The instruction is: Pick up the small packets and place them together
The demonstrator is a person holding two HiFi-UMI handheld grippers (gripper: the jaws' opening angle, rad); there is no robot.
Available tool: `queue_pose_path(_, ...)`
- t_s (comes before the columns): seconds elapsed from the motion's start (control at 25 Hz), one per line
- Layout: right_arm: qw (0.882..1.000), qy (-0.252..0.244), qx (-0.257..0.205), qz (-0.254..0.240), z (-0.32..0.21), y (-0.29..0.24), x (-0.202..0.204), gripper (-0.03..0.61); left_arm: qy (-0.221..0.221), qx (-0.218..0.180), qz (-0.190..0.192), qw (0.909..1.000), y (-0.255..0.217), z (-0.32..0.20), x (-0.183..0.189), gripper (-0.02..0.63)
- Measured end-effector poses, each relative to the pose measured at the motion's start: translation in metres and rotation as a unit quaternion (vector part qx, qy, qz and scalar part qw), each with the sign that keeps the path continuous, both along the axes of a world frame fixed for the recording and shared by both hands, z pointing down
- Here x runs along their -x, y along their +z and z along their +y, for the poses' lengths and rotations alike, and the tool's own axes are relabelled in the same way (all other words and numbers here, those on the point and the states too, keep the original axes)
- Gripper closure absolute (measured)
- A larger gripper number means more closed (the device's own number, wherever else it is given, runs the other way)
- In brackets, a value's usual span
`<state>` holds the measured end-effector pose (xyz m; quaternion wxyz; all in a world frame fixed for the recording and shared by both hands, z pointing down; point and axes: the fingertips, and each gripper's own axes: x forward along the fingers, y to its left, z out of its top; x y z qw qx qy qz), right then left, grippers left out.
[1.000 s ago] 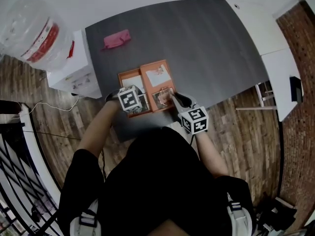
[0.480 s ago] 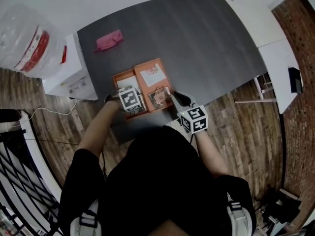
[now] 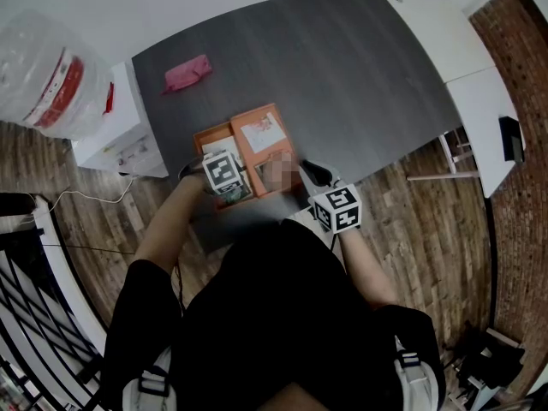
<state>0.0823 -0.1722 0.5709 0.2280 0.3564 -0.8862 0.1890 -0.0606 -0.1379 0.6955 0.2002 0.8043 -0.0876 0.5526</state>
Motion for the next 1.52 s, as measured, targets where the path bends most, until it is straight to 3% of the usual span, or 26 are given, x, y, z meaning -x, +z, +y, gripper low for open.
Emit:
queue_pose_path(0.4,1.0,-0.012,-0.003,-0.006,-0.001,-0.001,0.01,0.528,0.011,0.005,0.02,0.9997,-0.028,-0.004,0.007,0.591)
queue_pose_path(0.8,1.0,-0.018,-0.005,-0.008,0.0,-0.001,0.017,0.528,-0.015,0.014,0.055,0.9983,-0.048,-0.007,0.017,0.601)
queue_pose_path(1.16,1.0,-0.027,-0.01,-0.01,0.002,-0.003,0.028,0.528,-0.068,-0.004,0.077,0.9947,-0.062,-0.022,0.031,0.601)
queue_pose_path(1.52,1.0,-0.02,-0.01,-0.01,0.009,-0.003,0.026,0.528,-0.11,-0.082,0.031,0.99,-0.047,-0.047,0.046,0.6)
